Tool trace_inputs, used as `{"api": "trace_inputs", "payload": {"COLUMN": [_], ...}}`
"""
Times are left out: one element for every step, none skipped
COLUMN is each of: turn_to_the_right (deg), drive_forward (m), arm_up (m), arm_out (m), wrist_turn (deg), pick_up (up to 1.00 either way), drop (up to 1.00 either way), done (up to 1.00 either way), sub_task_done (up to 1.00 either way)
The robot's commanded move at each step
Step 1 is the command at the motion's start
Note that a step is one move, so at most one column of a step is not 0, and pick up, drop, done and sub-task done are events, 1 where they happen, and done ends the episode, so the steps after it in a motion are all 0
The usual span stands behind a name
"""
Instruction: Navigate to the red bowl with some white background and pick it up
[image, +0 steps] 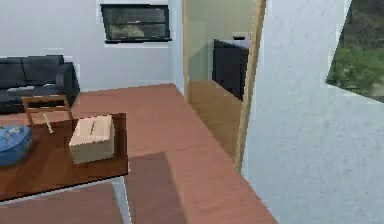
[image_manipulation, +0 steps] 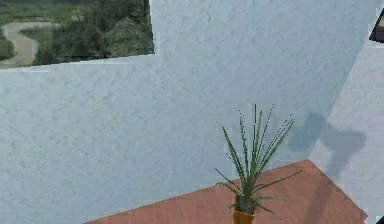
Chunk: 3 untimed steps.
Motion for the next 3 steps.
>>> {"api": "trace_inputs", "payload": {"turn_to_the_right": [0.0,-9.0,0.0], "drive_forward": [0.90,0.00,0.60], "arm_up": [0.00,0.00,0.00], "arm_out": [0.00,0.00,0.00], "wrist_turn": [0.0,0.0,0.0], "pick_up": [0.00,0.00,0.00], "drop": [0.00,0.00,0.00], "done": [0.00,0.00,0.00], "sub_task_done": [0.00,0.00,0.00]}}
